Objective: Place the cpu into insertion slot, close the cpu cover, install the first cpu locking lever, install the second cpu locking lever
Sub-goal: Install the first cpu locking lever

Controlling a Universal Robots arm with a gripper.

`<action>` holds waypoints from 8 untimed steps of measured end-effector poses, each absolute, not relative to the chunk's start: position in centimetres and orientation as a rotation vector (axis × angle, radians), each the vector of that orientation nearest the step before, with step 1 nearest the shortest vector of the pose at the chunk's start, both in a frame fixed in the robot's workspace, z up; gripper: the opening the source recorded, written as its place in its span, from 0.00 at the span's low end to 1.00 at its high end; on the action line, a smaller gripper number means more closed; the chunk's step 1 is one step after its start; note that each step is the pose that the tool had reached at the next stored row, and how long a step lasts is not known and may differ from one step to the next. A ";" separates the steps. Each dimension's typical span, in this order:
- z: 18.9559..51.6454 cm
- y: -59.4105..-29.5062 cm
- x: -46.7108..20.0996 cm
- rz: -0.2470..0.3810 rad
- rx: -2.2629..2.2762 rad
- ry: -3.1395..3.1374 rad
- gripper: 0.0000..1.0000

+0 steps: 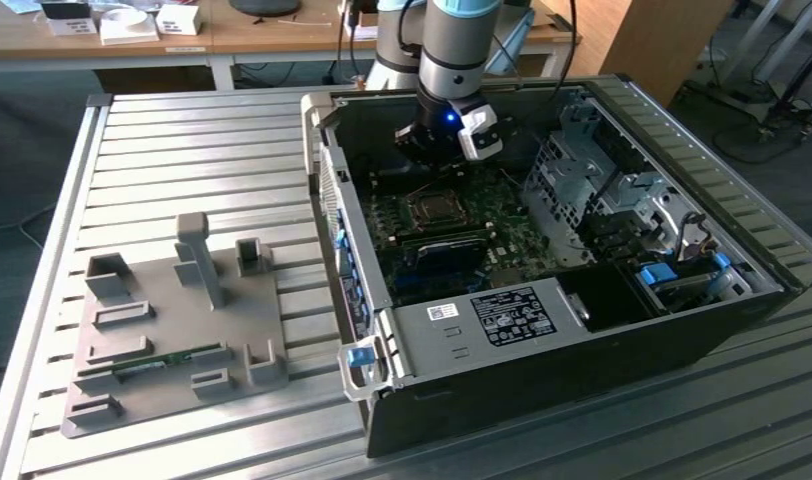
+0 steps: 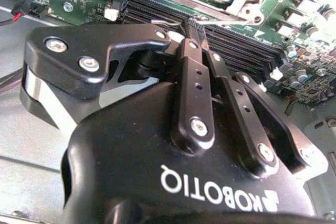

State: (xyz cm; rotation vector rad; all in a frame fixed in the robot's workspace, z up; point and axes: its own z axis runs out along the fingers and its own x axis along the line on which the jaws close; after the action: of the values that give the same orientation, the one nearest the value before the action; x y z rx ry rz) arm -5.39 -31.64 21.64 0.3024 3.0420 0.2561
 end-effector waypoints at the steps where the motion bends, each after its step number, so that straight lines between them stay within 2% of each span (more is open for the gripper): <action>1: 21.6 -31.6 -5.4 0.256 0.304 3.042 0.11; 8: 21.6 -31.5 -5.4 0.256 0.316 3.040 0.11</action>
State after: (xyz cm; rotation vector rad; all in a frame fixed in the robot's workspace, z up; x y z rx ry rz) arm -5.40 -31.53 21.62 0.3160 3.0399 0.2555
